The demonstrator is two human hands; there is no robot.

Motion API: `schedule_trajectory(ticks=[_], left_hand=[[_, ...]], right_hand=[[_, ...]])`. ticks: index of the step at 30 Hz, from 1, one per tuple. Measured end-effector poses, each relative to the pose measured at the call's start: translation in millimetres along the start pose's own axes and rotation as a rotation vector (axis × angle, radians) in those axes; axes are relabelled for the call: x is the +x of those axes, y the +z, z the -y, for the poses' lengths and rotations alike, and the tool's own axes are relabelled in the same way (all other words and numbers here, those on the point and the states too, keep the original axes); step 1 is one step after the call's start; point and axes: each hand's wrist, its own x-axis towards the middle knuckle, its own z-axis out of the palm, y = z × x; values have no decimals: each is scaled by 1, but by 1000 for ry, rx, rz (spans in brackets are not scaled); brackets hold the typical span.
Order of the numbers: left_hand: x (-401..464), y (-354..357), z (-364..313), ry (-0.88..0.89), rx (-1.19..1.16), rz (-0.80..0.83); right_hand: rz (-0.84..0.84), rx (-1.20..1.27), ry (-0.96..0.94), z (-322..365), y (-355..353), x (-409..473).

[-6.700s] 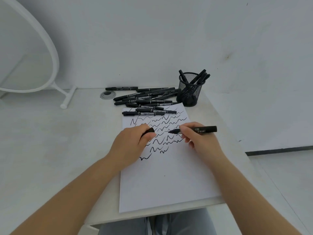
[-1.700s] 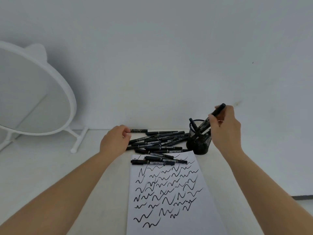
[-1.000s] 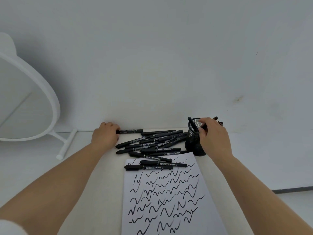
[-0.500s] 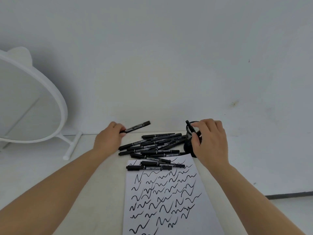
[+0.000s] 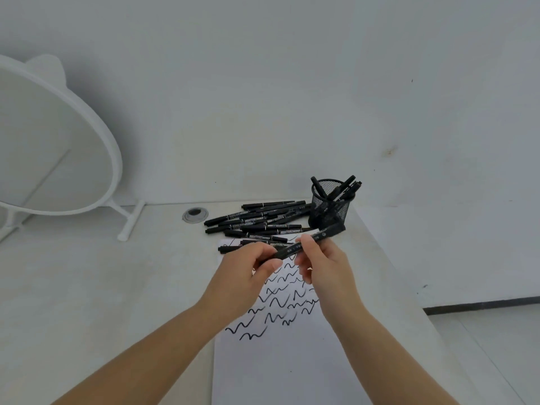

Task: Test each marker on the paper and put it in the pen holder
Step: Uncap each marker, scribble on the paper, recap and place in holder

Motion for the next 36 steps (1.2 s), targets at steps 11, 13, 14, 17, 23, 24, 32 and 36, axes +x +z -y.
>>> schedule_trajectory(ticks=[11, 13, 14, 17, 23, 24, 32, 36], left_hand=[[-37, 14, -16, 101, 371, 30], [-37, 15, -20, 16, 196, 89], [-37, 14, -21, -43, 98, 119], [-32, 14, -21, -170, -116, 227], [-31, 10, -13, -360, -496, 472], [-33, 5, -8, -415, -580, 509], [-24, 13, 11, -261, -82, 116], [-27, 32, 10, -107, 55, 92]], right_hand=[[16, 90, 34, -5, -20, -19], [22, 83, 49, -7, -21, -17], [21, 80, 56, -7, -22, -16], [31, 96, 47, -10, -25, -11], [-11, 240, 56, -12, -42, 5], [-104, 296, 71, -9, -54, 12], [-154, -238, -119, -45, -83, 2], [-140, -172, -162, -59, -85, -4]])
